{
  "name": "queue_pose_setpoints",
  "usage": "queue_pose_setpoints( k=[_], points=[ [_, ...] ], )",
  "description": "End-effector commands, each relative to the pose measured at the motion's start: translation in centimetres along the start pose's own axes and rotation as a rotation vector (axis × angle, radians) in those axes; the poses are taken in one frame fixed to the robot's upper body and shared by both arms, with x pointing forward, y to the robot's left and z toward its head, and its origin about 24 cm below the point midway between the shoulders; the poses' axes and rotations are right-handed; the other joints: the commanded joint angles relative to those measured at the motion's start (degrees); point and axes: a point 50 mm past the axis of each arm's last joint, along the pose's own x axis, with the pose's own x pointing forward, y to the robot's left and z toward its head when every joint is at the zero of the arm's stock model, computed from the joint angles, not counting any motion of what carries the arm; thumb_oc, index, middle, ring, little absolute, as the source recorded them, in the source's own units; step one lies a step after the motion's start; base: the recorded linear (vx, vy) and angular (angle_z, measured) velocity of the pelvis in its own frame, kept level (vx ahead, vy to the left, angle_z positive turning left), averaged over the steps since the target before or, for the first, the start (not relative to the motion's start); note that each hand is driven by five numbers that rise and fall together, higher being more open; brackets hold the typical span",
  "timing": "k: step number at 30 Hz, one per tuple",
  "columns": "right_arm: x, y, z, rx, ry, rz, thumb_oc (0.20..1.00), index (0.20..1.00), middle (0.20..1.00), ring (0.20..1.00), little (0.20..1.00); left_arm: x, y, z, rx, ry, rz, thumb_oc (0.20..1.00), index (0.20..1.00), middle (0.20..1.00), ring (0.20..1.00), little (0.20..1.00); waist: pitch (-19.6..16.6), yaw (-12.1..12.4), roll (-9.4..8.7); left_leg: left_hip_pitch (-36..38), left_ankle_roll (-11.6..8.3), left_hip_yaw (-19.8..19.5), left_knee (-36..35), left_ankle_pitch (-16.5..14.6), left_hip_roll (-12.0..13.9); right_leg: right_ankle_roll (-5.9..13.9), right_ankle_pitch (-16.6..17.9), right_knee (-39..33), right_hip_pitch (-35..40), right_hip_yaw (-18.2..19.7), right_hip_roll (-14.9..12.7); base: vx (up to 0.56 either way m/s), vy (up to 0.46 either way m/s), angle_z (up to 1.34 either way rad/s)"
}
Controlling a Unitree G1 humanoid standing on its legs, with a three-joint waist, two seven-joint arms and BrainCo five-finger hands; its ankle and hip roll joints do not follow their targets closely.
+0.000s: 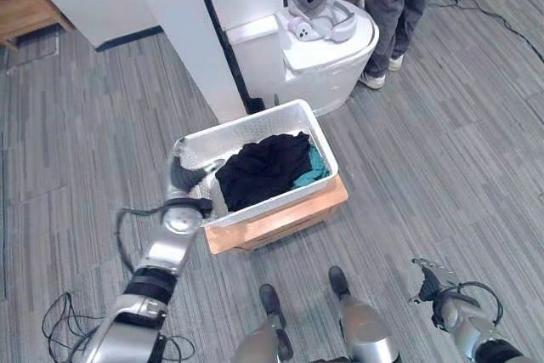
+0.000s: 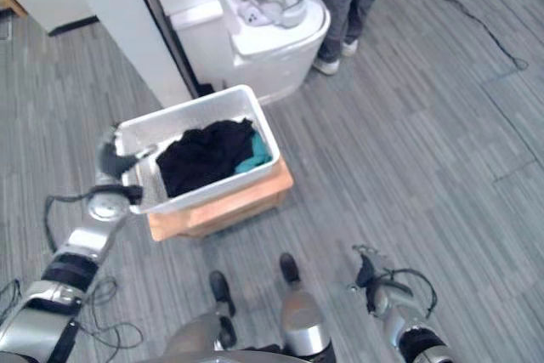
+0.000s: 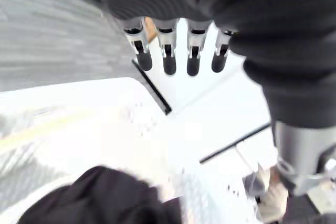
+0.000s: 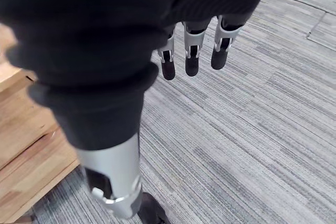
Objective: Tidy up the quilt and then pick up the clothes from the bed and put them into the laundry hamper.
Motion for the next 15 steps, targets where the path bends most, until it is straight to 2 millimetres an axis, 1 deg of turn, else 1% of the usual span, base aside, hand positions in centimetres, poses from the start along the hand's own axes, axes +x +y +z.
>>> queue_pose_setpoints(
  k=[1,2,3,4,5,6,7,8,9,10,12,13,14,15],
  points=[
    [-0.8,2.0,-1.3,0.122,0.059,0.086,1.0,1.0,1.0,1.0,1.0,0.3,3.5,0.4,-0.096,-0.073,0.214,1.0,1.0,1.0,1.0,1.0,-6.6,1.8,-0.14,5.4,-4.29,-0.4,0.1,-5.0,2.8,4.98,-3.6,1.3,-3.1,-0.7,-1.9,0.06,-0.01,0.12],
    [-0.9,2.6,-1.4,0.17,0.078,0.104,1.0,1.0,1.0,1.0,1.0,-0.3,4.1,-1.0,-0.138,-0.024,0.255,1.0,1.0,1.0,1.0,1.0,-6.9,1.9,-0.13,6.0,-4.31,-0.5,0.1,-5.2,2.8,4.92,-3.8,1.2,-2.4,-0.8,-2.0,0.02,0.007,0.18],
    [-1.2,3.9,-1.6,0.265,0.126,0.141,1.0,1.0,1.0,1.0,1.0,-2.8,5.0,-6.7,-0.158,0.21,0.308,1.0,1.0,1.0,1.0,1.0,-7.5,2.5,0.11,6.7,-4.25,-0.9,0.1,-5.2,2.9,4.79,-4.1,1.3,-1.4,-1.1,-2.0,0.01,0.01,0.14],
    [-1.2,3.9,-1.5,0.265,0.125,0.142,1.0,1.0,1.0,1.0,1.0,-2.8,5.1,-6.7,-0.159,0.21,0.308,1.0,1.0,1.0,1.0,1.0,-7.5,2.5,0.07,6.7,-4.25,-0.9,0.1,-5.2,2.9,4.79,-4.1,1.3,-1.3,-1.2,-2.0,0.02,0.021,0.08],
    [-1.4,4.6,-1.9,0.304,0.166,0.163,1.0,1.0,1.0,1.0,1.0,-4.6,5.2,-10.1,-0.098,0.356,0.29,1.0,1.0,1.0,1.0,1.0,-7.7,2.6,0.2,7.3,-4.18,-1.0,0.1,-5.6,2.8,4.9,-4.5,1.3,-0.6,-1.4,-2.1,0.0,0.0,0.0],
    [-1.5,5.1,-1.9,0.317,0.185,0.179,1.0,1.0,1.0,1.0,1.0,-5.9,5.3,-11.8,-0.069,0.432,0.283,1.0,1.0,1.0,1.0,1.0,-8.0,2.8,0.18,7.2,-4.19,-1.2,0.1,-5.3,2.9,4.81,-4.3,1.3,-0.6,-1.5,-2.1,0.01,0.014,0.05],
    [-1.6,5.7,-2.1,0.376,0.227,0.189,1.0,1.0,1.0,1.0,1.0,-7.8,5.1,-14.1,-0.036,0.541,0.269,1.0,1.0,1.0,1.0,1.0,-8.2,2.9,0.16,7.3,-4.14,-1.2,0.1,-5.3,2.8,4.81,-4.3,1.3,-0.4,-1.4,-2.1,0.01,0.029,0.04],
    [-1.9,6.7,-2.7,0.507,0.329,0.196,1.0,1.0,1.0,1.0,1.0,-13.3,3.9,-18.6,-0.04,0.806,0.232,1.0,1.0,1.0,1.0,1.0,-8.6,3.2,0.25,7.8,-3.89,-1.3,0.1,-5.5,2.7,4.72,-4.4,1.4,0.0,-1.4,-2.1,0.02,0.038,0.05],
    [-1.9,6.7,-2.7,0.508,0.329,0.196,1.0,1.0,1.0,1.0,1.0,-13.3,3.9,-18.6,-0.041,0.806,0.232,1.0,1.0,1.0,1.0,1.0,-8.7,3.2,0.29,7.7,-3.89,-1.3,0.1,-5.5,2.7,4.72,-4.4,1.4,0.0,-1.4,-2.1,0.03,0.058,0.08],
    [-2.1,7.3,-3.1,0.582,0.414,0.196,1.0,1.0,1.0,1.0,1.0,-18.1,2.8,-21.4,0.001,1.014,0.166,1.0,1.0,1.0,1.0,1.0,-9.1,3.5,0.26,7.8,-3.69,-1.4,0.1,-5.6,2.6,4.68,-4.4,1.3,0.3,-1.3,-2.2,0.02,0.043,0.1],
    [-2.0,7.5,-2.9,0.605,0.443,0.2,1.0,1.0,1.0,1.0,1.0,-21.8,1.3,-22.6,0.044,1.155,0.098,1.0,1.0,1.0,1.0,1.0,-9.5,4.1,0.2,8.1,-3.48,-1.7,0.1,-5.8,2.5,4.68,-4.4,1.2,0.7,-1.5,-2.4,0.03,0.045,0.08],
    [-2.0,7.4,-2.9,0.605,0.444,0.2,1.0,1.0,1.0,1.0,1.0,-21.8,1.2,-22.6,0.044,1.155,0.097,1.0,1.0,1.0,1.0,1.0,-9.5,4.1,0.23,8.1,-3.47,-1.7,0.1,-5.9,2.5,4.69,-4.4,1.1,0.7,-1.5,-2.4,0.02,0.033,0.08],
    [-1.9,7.5,-2.7,0.619,0.447,0.206,1.0,1.0,1.0,1.0,1.0,-23.3,0.7,-23.0,0.061,1.205,0.062,1.0,1.0,1.0,1.0,1.0,-9.7,4.4,0.18,8.2,-3.38,-1.7,0.1,-5.9,2.4,4.66,-4.4,1.1,0.9,-1.5,-2.5,0.02,0.044,0.11],
    [-1.6,7.4,-1.9,0.633,0.42,0.209,1.0,1.0,1.0,1.0,1.0,-25.3,0.0,-23.4,0.071,1.275,0.017,1.0,1.0,1.0,1.0,1.0,-9.9,5.0,0.01,8.3,-3.22,-1.9,0.1,-6.0,2.3,4.68,-4.4,1.0,1.1,-1.6,-2.6,0.02,0.065,0.13]
  ],
)
